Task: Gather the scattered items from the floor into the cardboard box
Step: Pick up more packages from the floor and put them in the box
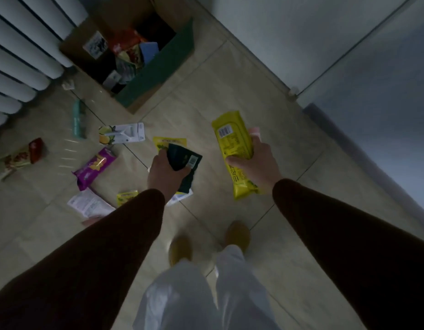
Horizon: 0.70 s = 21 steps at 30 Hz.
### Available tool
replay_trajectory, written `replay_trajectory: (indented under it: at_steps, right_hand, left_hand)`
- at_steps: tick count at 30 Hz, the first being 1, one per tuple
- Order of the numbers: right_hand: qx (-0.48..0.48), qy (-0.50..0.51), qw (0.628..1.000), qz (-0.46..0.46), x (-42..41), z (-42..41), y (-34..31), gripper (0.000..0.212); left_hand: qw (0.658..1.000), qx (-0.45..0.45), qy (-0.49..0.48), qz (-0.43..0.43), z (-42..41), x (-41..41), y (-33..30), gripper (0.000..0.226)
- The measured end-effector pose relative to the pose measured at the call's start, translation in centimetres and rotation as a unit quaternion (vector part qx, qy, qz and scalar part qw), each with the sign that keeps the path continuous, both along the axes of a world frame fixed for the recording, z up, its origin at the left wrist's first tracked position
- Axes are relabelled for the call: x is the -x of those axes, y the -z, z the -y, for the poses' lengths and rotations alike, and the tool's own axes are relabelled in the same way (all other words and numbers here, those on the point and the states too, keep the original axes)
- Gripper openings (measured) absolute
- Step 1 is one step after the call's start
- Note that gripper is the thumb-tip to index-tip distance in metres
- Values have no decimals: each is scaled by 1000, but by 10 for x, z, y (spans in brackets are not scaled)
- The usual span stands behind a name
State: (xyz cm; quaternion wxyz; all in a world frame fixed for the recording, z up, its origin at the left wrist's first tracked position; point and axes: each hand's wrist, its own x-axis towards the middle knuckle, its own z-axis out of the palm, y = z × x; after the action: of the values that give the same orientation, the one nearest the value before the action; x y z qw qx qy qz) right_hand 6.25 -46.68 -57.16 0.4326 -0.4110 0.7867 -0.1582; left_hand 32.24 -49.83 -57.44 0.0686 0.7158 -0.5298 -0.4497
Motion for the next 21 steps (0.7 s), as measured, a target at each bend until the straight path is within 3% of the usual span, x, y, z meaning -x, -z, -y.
replay_trajectory:
  at_steps: [16, 21]
  right_hand:
    - [3, -173, 985, 11, -39, 286, 0, 104]
    - [-1, -213, 977, 11, -46, 365, 15, 95]
  left_hand:
    - [986, 40, -161, 20, 195, -8, 11, 56]
    - [975, 25, -217, 27, 253, -19, 25, 59]
